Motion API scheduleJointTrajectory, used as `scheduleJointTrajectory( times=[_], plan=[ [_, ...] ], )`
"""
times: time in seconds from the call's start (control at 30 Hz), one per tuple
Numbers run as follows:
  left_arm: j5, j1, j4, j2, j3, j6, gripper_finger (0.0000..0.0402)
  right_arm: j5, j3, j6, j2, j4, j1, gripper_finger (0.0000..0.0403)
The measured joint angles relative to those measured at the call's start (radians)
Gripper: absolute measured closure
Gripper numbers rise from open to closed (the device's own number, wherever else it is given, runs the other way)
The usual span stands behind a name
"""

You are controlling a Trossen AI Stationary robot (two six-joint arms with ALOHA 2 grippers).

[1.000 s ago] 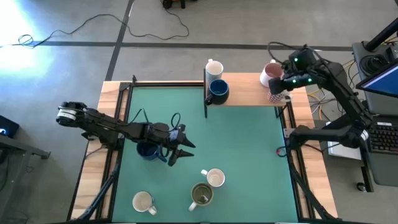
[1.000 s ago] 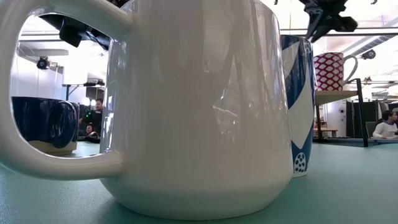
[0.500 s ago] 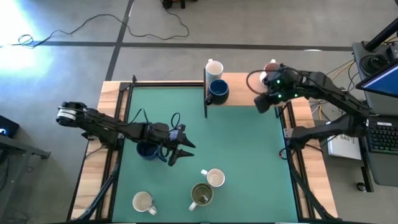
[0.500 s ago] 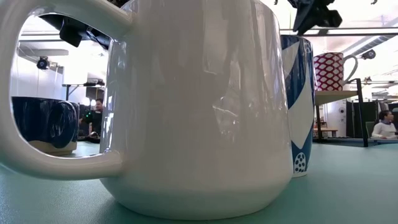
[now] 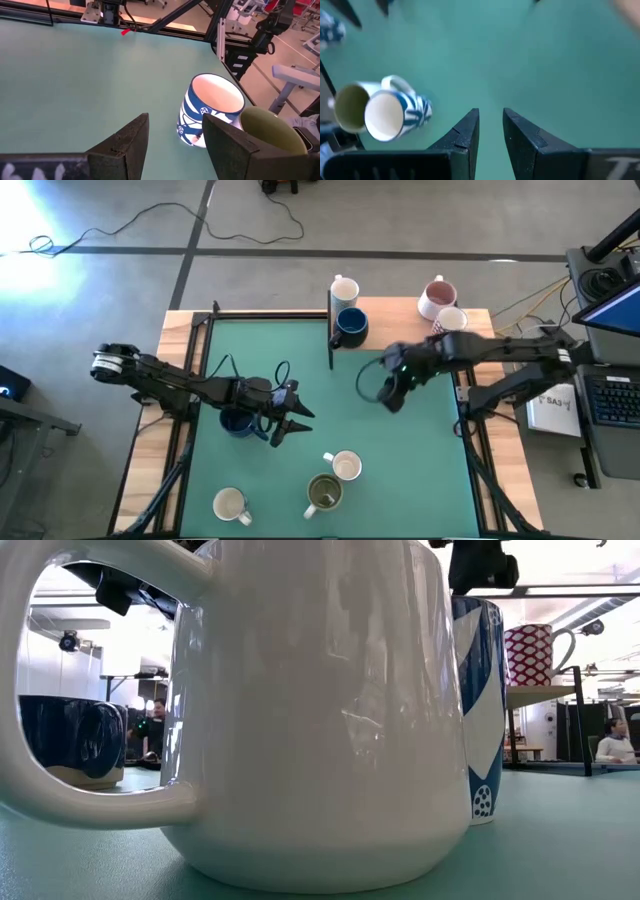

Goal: Place coffee mugs
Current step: Put the right blue patterned mug on the shelf

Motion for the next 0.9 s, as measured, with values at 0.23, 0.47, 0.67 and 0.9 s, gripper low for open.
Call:
scheduleJointTrajectory(
  times=[0.23, 0.47, 0.67, 0.9],
  plan=[
    [0.000, 0.000, -0.013, 0.000, 0.000, -0.004, 0.0233, -0.038, 0.000, -0.016, 0.108, 0.090, 0.141, 0.0321],
    [0.000, 0.000, -0.029, 0.000, 0.000, -0.027, 0.0233, -0.043, 0.000, -0.016, 0.219, 0.117, 0.237, 0.0286],
    [0.000, 0.000, -0.033, 0.000, 0.000, -0.072, 0.0233, -0.043, 0.000, -0.060, 0.276, 0.205, 0.272, 0.0259],
    [0.000, 0.000, -0.097, 0.000, 0.000, -0.087, 0.0233, -0.070, 0.000, -0.190, 0.339, 0.253, 0.291, 0.0259]
  ],
)
